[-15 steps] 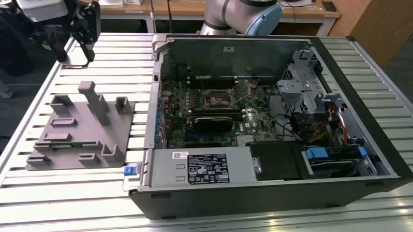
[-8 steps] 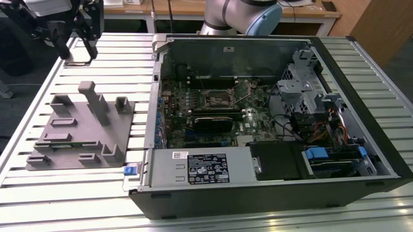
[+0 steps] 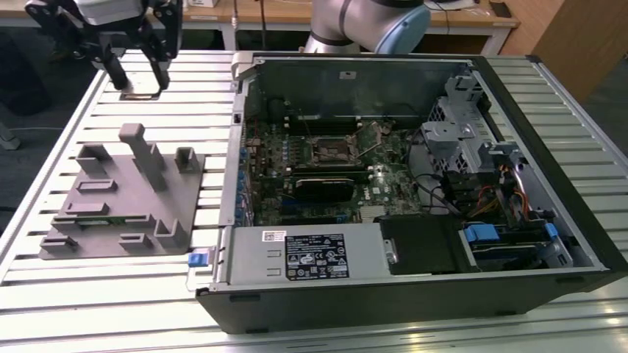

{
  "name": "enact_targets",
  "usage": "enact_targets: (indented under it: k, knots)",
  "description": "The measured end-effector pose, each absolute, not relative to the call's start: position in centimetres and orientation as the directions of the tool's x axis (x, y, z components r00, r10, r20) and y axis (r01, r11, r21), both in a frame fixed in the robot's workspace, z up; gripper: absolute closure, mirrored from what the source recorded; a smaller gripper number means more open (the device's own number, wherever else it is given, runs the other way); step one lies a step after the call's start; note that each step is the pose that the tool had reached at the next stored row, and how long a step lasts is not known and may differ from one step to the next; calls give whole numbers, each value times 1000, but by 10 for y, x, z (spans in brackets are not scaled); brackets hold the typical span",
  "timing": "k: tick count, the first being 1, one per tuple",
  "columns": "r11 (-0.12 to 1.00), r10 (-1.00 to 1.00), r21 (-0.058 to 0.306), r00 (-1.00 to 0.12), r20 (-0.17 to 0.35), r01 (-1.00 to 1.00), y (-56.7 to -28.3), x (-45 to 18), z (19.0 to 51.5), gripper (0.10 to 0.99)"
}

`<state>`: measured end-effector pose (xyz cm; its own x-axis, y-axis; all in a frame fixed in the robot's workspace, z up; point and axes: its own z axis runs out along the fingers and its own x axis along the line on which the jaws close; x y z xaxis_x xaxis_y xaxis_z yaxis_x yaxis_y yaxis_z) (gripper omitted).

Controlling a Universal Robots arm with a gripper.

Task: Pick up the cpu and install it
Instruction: 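Pick up the cpu and move it towards the insertion slot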

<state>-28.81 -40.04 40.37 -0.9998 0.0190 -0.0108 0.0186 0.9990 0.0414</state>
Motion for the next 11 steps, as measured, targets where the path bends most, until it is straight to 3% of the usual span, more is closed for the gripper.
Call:
enact_targets:
  k: [11]
  knots:
    - [999, 19, 42, -1000, -11, 19, -400, -238, 403, 553]
